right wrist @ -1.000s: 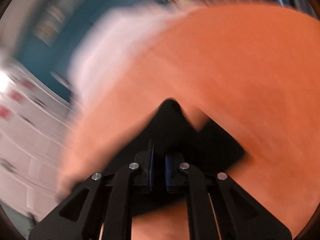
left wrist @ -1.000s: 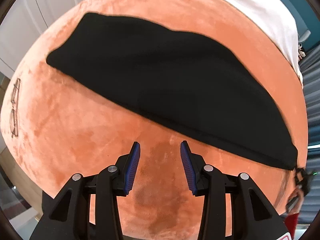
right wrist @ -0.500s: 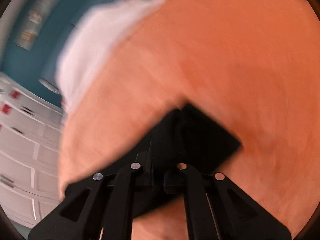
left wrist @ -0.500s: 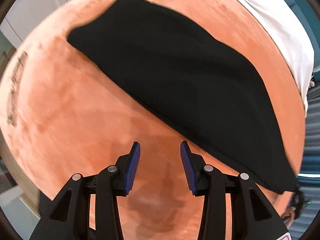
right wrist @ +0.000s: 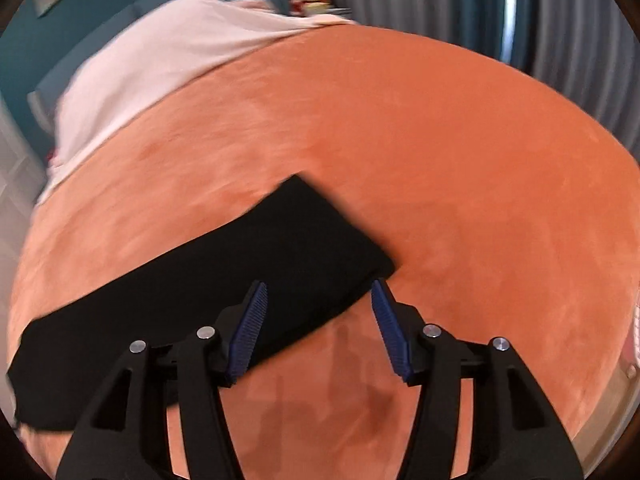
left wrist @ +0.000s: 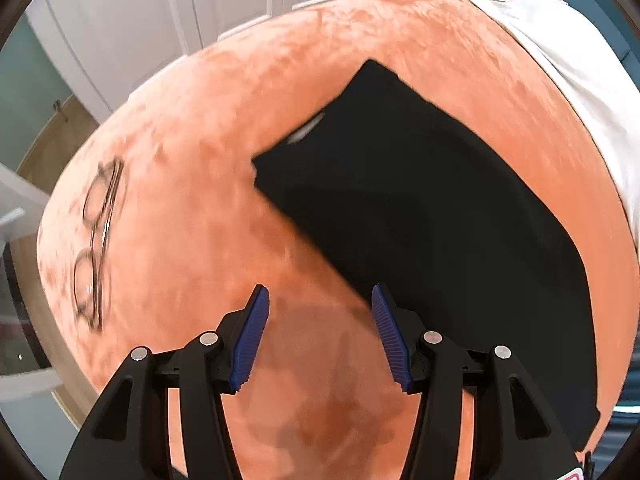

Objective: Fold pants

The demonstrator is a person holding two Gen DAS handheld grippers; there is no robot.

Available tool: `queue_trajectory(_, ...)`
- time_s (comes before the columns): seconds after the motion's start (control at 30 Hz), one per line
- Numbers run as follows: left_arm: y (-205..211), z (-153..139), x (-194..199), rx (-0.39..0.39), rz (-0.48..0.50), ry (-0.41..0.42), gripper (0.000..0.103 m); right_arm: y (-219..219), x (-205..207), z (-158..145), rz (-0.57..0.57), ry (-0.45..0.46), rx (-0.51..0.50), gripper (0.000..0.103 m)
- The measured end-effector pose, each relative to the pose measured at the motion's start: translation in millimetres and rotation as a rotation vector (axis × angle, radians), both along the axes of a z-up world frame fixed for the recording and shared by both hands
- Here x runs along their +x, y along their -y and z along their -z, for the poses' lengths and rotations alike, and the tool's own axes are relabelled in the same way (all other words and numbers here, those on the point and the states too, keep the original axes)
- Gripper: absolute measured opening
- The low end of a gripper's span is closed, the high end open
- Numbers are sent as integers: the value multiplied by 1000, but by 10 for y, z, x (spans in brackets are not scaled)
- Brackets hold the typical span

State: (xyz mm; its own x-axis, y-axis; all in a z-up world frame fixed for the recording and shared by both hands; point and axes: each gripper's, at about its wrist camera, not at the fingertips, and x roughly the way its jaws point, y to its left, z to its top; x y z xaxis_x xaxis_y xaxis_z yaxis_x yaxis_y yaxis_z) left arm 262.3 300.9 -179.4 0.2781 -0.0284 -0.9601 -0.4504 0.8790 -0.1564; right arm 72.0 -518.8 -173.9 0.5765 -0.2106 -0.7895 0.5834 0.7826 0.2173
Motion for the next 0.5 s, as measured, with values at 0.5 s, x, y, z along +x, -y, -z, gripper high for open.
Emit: queue_trajectory(0.5,-591,61,-54,-11,25,20,41,-1398,5,68,-267,-18,154,53)
